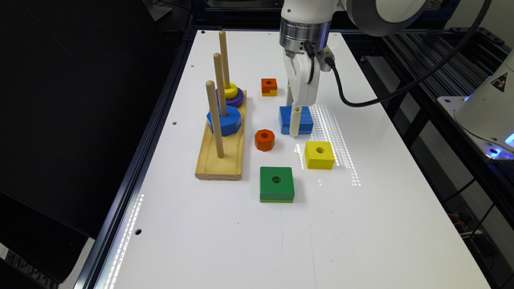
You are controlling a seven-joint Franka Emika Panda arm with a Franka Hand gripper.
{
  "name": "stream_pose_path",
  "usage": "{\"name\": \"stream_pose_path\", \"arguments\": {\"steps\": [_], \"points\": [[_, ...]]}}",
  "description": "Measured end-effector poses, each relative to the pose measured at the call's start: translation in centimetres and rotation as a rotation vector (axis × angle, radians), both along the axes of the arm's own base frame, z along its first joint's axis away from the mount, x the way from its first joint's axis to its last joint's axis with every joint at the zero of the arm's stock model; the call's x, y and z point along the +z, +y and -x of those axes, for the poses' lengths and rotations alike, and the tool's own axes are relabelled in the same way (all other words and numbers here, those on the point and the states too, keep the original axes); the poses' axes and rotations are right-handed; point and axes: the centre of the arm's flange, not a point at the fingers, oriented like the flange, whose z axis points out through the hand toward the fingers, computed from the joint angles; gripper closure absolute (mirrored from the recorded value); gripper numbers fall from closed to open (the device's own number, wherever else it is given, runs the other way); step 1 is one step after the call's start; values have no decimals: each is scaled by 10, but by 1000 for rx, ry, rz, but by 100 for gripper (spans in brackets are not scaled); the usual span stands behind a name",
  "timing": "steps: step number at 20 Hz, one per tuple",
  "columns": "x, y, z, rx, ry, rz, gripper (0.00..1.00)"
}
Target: Pick up blue block.
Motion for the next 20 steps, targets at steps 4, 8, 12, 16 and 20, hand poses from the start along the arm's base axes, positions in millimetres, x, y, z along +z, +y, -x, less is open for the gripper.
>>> {"name": "stream_pose_path", "arguments": {"steps": [4, 8, 12, 16, 20], "points": [[2, 0, 0, 0, -3, 1, 100], [13, 0, -2, 2, -11, 10, 100], [26, 2, -3, 2, -12, 19, 100], [40, 3, -3, 1, -11, 29, 100], [44, 4, -2, 0, -9, 31, 100]]}}
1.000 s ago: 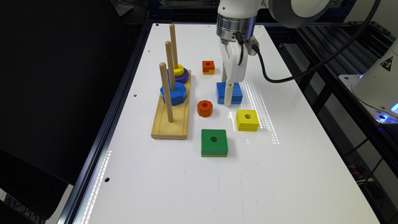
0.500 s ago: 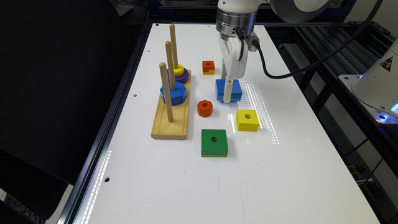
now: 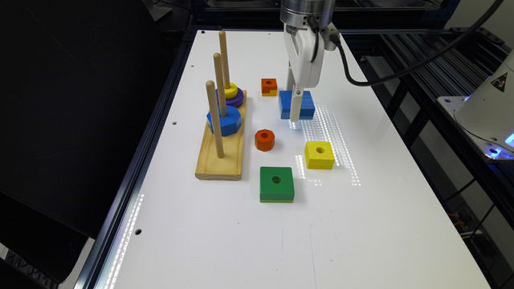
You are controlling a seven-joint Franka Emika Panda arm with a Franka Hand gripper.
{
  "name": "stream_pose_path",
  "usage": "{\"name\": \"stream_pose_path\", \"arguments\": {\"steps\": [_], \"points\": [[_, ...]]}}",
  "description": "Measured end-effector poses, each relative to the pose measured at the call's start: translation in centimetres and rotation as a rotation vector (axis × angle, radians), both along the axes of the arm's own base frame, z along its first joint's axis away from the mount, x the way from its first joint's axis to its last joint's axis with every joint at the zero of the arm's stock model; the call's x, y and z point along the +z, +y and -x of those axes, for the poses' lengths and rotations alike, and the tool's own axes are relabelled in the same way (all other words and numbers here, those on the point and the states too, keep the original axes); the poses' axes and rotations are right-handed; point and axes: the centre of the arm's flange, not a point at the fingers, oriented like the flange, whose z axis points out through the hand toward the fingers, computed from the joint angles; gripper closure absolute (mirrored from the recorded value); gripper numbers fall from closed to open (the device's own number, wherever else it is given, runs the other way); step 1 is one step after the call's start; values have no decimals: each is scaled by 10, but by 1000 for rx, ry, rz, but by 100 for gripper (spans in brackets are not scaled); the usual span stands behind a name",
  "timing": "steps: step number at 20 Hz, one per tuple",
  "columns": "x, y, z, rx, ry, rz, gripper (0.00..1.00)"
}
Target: Pick up blue block.
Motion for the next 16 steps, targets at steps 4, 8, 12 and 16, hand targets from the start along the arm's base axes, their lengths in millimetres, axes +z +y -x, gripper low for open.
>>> {"name": "stream_pose_path", "arguments": {"steps": [4, 8, 12, 16], "points": [[8, 0, -1, -1, -7, 5, 100], [43, 3, 0, -7, -7, 13, 100], [58, 3, 5, -8, -2, 10, 100], [55, 2, 6, -9, 2, 6, 100]]}}
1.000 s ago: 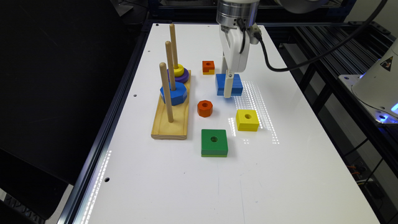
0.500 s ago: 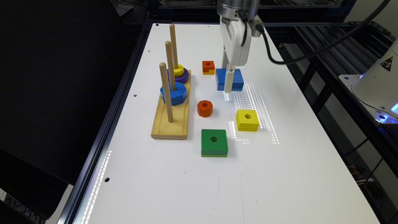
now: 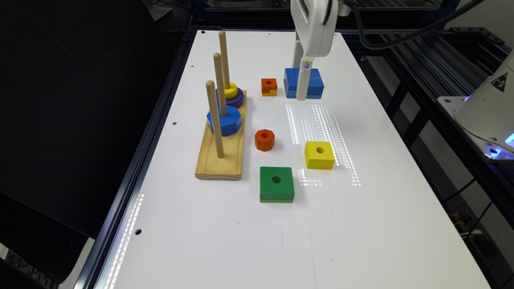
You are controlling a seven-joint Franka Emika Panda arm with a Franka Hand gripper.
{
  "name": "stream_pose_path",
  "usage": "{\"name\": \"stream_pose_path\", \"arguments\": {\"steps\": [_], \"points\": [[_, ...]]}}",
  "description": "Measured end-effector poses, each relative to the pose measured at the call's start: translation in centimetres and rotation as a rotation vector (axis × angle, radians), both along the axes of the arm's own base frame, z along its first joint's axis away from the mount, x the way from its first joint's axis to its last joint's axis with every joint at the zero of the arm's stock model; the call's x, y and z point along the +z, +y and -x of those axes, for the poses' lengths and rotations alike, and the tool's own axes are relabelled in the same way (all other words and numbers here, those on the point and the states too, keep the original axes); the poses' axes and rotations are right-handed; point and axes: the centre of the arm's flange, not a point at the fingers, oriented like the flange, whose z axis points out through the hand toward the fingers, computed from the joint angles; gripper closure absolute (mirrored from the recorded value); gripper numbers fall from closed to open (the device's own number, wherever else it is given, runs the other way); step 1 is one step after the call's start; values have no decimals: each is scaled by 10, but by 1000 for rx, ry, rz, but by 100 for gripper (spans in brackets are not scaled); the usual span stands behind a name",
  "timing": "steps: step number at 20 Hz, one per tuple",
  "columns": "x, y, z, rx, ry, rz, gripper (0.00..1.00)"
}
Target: Pick up blue block.
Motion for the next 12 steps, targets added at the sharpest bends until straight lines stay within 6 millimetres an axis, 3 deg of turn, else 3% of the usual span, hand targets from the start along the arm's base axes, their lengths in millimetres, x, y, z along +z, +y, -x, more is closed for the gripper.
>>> {"name": "stream_pose_path", "arguments": {"steps": [12], "points": [[26, 1, 1, -4, -12, 8, 100]]}}
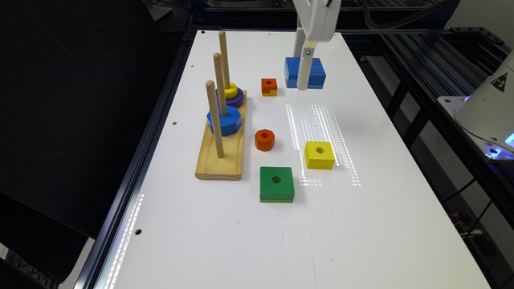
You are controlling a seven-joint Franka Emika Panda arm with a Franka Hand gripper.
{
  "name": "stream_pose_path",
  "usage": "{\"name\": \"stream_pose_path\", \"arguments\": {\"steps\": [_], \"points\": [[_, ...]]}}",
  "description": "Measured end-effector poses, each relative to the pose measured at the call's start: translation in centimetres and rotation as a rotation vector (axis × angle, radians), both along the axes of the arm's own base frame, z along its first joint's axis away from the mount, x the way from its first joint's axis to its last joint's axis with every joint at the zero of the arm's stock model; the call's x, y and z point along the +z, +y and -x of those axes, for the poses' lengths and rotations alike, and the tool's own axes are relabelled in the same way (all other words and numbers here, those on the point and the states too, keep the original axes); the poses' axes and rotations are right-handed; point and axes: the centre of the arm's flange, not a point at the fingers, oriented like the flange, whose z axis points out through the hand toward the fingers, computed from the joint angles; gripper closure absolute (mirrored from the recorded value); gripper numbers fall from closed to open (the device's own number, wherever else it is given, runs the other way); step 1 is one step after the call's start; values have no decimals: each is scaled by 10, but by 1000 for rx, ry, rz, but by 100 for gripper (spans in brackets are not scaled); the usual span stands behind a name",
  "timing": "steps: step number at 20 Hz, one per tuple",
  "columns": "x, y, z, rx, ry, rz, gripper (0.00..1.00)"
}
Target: Pick up blue block.
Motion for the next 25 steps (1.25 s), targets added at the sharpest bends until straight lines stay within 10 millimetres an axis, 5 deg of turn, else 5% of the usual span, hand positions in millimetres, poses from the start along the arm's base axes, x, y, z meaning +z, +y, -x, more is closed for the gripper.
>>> {"name": "stream_pose_path", "arguments": {"steps": [17, 25], "points": [[0, 0, 0, 0, 0, 0, 100], [19, 0, 0, -1, -2, 2, 100]]}}
